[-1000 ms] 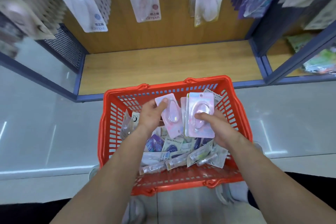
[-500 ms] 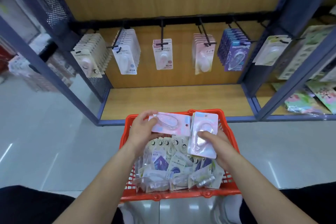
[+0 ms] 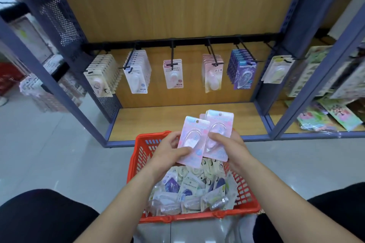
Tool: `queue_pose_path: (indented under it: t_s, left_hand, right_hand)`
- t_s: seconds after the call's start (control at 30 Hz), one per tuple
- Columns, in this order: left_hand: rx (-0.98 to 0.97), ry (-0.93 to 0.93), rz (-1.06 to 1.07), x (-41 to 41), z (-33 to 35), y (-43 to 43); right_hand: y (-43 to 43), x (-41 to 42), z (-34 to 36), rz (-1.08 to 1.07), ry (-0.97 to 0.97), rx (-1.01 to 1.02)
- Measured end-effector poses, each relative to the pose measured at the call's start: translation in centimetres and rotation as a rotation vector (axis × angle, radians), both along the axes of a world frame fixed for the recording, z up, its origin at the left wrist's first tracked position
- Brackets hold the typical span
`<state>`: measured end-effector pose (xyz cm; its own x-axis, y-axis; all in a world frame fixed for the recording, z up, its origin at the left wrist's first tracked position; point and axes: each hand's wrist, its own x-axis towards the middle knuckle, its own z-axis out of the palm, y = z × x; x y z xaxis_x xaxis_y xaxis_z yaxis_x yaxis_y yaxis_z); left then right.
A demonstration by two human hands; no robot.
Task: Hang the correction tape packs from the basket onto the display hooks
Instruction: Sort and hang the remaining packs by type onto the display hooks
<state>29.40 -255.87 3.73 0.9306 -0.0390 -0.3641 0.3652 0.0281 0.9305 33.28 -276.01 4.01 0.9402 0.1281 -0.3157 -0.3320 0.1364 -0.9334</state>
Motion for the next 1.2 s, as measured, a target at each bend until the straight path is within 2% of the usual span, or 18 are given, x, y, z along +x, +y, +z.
queue_pose_path:
  t_s: [0.33, 0.5, 0.9, 1.2]
  left_hand:
    - [0.173, -0.092, 0.055, 1.3, 5.3, 0.5]
    - [0.198, -0.188, 0.085, 2.3, 10.0, 2.1]
    - [0.262, -0.390, 0.126, 8.0, 22.5, 1.0]
    - [0.396, -0.624, 0.037, 18.0, 32.2, -8.6]
  right_hand:
    - [1.0, 1.5, 4.5, 0.191, -0.139, -0.077]
    - [2.0, 3.2, 8.9, 0.208, -0.261, -0.051]
    - [-1.5, 7.1, 21.7, 0.032, -0.558, -0.110]
    - [-9.2, 11.4, 26.3, -0.197, -0.568, -0.093]
